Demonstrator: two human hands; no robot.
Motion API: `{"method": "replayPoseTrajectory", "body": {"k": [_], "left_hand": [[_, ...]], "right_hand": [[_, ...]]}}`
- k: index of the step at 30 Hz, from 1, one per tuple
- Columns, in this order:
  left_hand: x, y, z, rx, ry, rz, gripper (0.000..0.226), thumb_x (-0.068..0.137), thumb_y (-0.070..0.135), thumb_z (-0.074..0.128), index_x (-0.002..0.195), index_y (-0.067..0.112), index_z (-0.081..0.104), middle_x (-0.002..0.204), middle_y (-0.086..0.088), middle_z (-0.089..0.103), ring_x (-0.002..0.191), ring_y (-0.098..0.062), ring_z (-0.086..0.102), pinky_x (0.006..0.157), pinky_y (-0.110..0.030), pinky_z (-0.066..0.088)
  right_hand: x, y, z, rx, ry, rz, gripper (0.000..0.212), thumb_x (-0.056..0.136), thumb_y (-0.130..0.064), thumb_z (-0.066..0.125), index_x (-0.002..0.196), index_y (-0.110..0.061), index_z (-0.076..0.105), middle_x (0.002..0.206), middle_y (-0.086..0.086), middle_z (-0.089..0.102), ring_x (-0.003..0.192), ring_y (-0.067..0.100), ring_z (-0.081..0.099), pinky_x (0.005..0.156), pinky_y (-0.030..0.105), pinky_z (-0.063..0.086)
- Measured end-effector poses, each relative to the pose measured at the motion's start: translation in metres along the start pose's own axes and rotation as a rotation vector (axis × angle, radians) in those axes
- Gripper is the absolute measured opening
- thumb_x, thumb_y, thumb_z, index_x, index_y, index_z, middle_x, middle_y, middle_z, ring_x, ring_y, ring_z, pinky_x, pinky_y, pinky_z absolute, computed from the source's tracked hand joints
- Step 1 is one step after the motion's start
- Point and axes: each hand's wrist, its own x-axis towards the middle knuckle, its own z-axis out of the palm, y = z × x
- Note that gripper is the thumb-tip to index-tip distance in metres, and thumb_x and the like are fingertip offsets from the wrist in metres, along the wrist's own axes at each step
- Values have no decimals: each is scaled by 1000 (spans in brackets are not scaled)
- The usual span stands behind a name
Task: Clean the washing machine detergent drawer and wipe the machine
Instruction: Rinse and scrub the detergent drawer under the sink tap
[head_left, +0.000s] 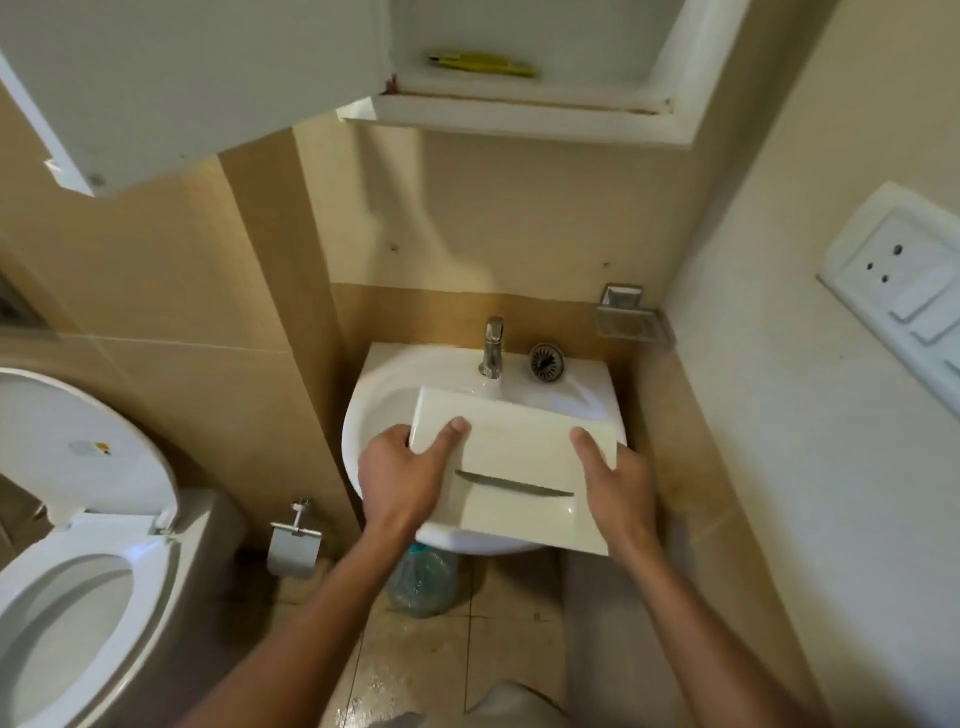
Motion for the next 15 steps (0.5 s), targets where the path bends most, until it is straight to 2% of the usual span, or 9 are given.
{"method": "replayPoseTrajectory", "body": {"k": [2,4,6,8,10,11,12,14,15], "left_hand": [[16,13,-9,-43,-85,2,33,83,49,77,86,16,74,80,3,76,70,-10,73,57,-22,58],[41,31,-22,-76,-223,13,34,82,46,79,84,12,73,79,-1,77,67,-18,74,57,-35,59],[64,52,-40,-72,-394,68,34,80,40,81,86,9,72,77,-4,76,64,-20,71,58,-34,54],[82,74,-54,-34,-588,140,36,80,36,82,93,4,71,81,-12,75,69,-21,69,65,-34,54],[96,102,-59,46,-754,238,42,82,31,77,97,-7,65,85,-24,69,75,-25,64,68,-34,50],[100,118,-58,105,-825,283,44,83,28,77,96,-11,61,84,-25,65,76,-25,60,68,-33,48],[103,133,-54,167,-902,322,41,84,25,78,93,-11,59,84,-22,64,77,-25,58,68,-32,47],[104,161,-44,283,-1071,383,25,88,16,77,90,-6,64,89,-22,70,80,-28,63,74,-33,52],[104,173,-39,342,-1149,405,19,88,13,75,92,-4,66,94,-22,73,83,-29,68,80,-34,55]], "right_hand": [[-10,-9,-5,56,14,-36,36,93,-51,61,95,-17,74,87,-4,76,83,13,73,68,29,56],[-14,-29,-16,120,-83,-56,48,95,-58,48,94,-17,74,86,-1,77,78,11,72,63,23,54],[-9,-50,-34,104,-273,-11,69,90,-68,31,94,-13,72,87,2,77,74,10,72,63,22,53],[0,-66,-51,30,-403,92,81,82,-76,27,94,-8,68,89,5,76,66,16,71,61,27,52],[16,-79,-60,-109,-352,24,65,85,-68,49,99,-7,67,97,9,74,76,22,73,68,32,54],[25,-84,-61,-232,-284,-110,54,83,-58,65,107,-10,66,105,6,72,89,21,71,76,35,54],[33,-89,-61,-355,-258,-263,54,77,-49,78,118,-17,63,119,0,67,105,16,65,86,33,51],[47,-105,-53,-534,-352,-503,90,67,-40,89,145,-27,44,149,-5,43,133,10,41,107,32,37],[55,-111,-49,-611,-415,-561,105,63,-42,91,151,-31,33,158,-5,31,143,12,29,115,36,29]]}}
